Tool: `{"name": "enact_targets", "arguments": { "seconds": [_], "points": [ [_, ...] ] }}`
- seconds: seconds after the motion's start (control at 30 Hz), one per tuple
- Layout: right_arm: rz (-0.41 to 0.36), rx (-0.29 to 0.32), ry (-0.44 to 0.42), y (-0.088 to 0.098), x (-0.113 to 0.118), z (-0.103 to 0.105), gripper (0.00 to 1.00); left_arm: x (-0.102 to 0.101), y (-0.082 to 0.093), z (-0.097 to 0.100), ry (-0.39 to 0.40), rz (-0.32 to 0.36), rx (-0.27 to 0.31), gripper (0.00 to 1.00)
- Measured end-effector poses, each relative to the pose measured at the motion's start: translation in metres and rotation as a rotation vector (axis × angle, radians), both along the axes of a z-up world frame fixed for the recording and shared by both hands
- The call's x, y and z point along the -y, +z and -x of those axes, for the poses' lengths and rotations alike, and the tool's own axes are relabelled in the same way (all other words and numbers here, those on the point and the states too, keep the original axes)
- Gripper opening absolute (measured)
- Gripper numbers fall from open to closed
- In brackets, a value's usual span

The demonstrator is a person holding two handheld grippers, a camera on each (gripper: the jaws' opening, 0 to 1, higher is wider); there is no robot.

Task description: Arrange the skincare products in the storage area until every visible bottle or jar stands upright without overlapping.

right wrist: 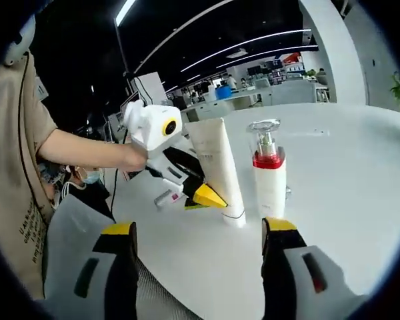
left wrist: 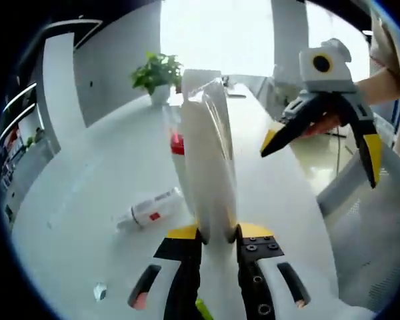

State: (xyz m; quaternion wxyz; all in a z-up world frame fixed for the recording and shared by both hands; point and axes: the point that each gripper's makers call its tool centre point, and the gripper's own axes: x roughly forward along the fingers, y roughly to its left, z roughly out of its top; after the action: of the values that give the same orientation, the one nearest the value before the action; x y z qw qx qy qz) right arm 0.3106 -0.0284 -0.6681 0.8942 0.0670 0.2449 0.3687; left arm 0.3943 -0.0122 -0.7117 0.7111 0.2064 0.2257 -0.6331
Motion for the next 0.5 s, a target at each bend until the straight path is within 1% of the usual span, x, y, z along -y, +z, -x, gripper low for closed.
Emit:
{"name": "enact_targets", "arguments": {
  "seconds": [0.2, 0.5],
  "points": [
    [-0.012, -0.02, -0.009, -0.006, -0.006, 0.008, 0.8, 0.004, 0.002, -0.008, -0.001, 0.01, 0.0, 0.16],
    [-0.021, -0.03, -0.029, -0.009, -0.006, 0.009, 0.82, 0.009, 0.002, -0.02, 0.017, 0.037, 0.0, 0.16]
  ]
}}
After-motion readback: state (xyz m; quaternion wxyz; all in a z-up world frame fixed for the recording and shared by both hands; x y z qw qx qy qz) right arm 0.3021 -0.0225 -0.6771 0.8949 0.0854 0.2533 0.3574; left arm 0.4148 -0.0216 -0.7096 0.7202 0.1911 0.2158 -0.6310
